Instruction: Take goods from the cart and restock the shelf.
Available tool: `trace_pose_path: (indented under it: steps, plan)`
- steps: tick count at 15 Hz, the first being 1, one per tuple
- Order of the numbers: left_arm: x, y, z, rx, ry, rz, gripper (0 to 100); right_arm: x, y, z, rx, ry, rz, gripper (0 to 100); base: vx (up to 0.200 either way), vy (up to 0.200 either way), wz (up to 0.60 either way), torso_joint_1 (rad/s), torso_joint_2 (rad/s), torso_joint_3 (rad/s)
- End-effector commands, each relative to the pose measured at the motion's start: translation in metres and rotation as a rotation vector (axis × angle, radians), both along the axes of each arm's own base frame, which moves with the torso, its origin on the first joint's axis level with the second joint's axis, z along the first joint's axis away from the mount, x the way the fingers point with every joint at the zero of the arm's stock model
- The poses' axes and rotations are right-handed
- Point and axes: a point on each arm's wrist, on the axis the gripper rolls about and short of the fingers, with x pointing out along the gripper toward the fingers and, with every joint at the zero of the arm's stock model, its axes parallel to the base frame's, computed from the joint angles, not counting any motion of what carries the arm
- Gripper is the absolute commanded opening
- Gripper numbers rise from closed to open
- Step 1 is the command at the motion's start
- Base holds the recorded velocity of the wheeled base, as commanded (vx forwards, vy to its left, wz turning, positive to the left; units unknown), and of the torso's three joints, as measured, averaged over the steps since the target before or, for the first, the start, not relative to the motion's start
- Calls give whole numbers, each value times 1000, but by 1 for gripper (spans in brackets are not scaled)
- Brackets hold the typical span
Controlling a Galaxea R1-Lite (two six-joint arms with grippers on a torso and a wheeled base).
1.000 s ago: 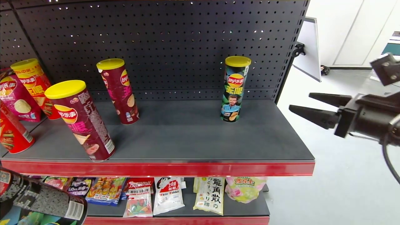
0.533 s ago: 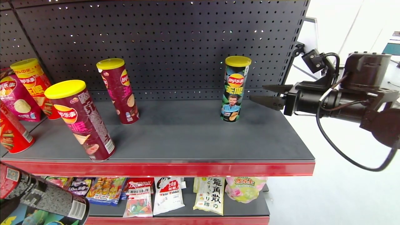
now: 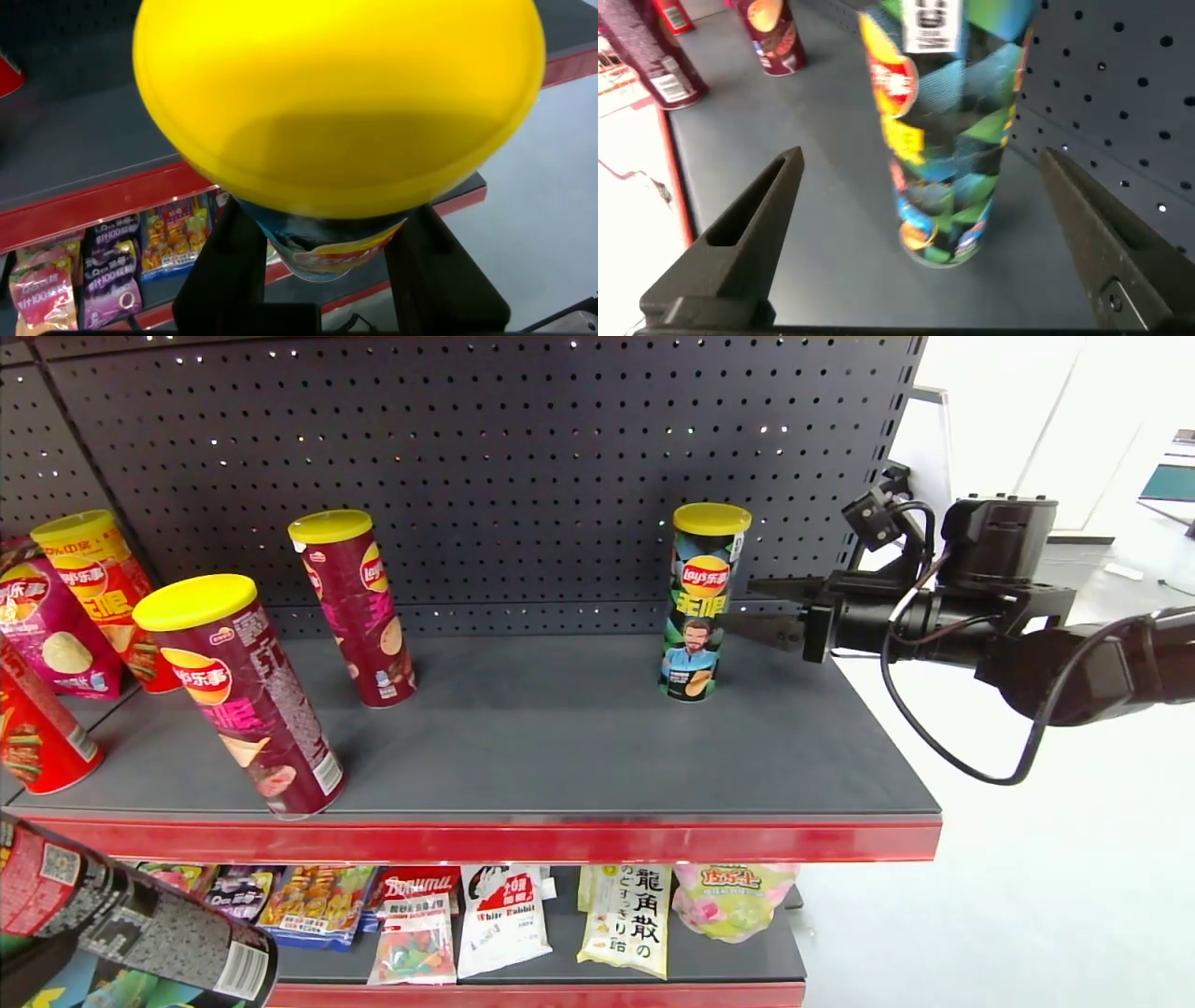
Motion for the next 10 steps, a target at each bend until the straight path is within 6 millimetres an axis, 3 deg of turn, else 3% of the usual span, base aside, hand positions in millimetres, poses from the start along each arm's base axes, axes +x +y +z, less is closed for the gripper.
trace_pose_path:
  steps: [1,10]
  plan:
    - [1,0,0,5,1,-2,0,13,3,-10,-2,15,0,100,0,0,0,0,0,0]
    - [0,0,0,7,-1,1,0,33,10,-15,2,2,15,100,0,0,0,0,0,0]
